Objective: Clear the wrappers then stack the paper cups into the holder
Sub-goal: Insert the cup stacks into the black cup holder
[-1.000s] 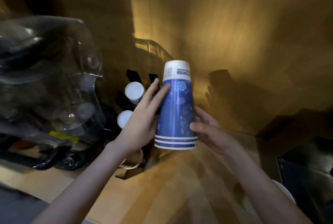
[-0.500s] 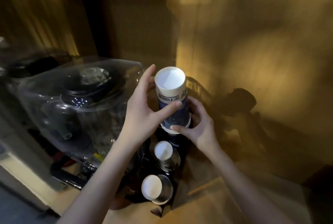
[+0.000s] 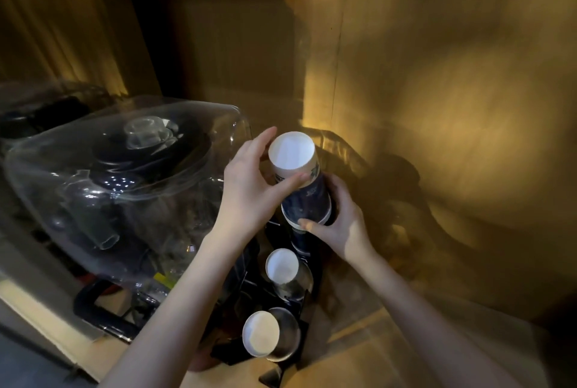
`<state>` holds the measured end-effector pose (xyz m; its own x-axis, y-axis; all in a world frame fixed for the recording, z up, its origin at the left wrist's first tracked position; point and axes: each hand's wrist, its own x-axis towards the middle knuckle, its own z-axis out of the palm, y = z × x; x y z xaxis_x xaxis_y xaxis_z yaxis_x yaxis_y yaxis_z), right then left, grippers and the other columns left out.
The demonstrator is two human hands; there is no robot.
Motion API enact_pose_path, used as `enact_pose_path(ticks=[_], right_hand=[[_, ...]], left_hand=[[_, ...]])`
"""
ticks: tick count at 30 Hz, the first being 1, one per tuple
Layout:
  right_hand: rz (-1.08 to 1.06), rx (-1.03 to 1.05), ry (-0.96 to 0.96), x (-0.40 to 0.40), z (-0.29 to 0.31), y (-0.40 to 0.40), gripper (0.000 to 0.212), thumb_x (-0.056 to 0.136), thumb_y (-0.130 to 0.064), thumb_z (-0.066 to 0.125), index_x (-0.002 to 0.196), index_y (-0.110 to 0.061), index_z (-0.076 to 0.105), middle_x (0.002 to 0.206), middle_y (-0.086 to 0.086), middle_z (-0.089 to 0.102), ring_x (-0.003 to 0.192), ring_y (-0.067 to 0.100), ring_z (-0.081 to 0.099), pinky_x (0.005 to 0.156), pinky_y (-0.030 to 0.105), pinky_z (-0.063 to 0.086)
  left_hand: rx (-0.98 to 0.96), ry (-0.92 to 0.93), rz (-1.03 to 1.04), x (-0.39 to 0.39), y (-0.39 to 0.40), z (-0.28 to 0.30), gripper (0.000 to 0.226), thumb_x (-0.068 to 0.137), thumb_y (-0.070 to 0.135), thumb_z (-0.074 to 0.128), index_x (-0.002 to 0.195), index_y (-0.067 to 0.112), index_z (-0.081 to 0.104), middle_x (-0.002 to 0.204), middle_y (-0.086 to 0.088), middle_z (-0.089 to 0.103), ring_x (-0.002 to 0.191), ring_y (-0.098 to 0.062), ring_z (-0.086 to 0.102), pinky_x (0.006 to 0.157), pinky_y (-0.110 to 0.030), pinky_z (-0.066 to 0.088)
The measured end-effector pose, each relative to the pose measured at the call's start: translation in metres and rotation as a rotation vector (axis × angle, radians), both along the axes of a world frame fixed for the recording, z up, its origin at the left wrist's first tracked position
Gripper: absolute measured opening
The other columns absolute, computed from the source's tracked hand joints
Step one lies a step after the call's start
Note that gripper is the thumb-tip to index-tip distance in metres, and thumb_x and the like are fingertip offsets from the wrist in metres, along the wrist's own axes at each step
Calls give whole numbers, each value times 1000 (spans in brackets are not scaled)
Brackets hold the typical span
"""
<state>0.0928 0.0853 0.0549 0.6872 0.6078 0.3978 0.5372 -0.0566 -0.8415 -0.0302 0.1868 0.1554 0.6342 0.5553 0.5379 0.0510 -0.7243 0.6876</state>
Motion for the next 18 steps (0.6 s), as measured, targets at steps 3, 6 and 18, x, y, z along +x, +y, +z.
enact_pose_path(ticks=[3,6,18], right_hand=[[-6,-52,-51,0,1,1,75,67,-27,78,130,-17,39,130,-3,51,121,11,48,95,5,35],[-34,-74,-59,5,0,-5,73,70,-29,77,131,-16,40,132,5,53,123,16,48,101,27,41],[-134,-142,-144,13,-2,-1,50,78,-28,70,122,-16,52,118,7,62,113,23,55,96,41,47]], left_hand=[[35,29,4,2,2,-6,75,67,30,78,132,17,43,124,-3,57,112,-13,52,98,-31,44],[47,85,-7,15,2,-21,74,67,29,78,131,14,45,126,-6,57,116,-19,51,91,-12,29],[-23,198,-14,45,16,-63,72,68,25,79,130,11,45,129,-9,54,120,-21,49,86,-5,23]])
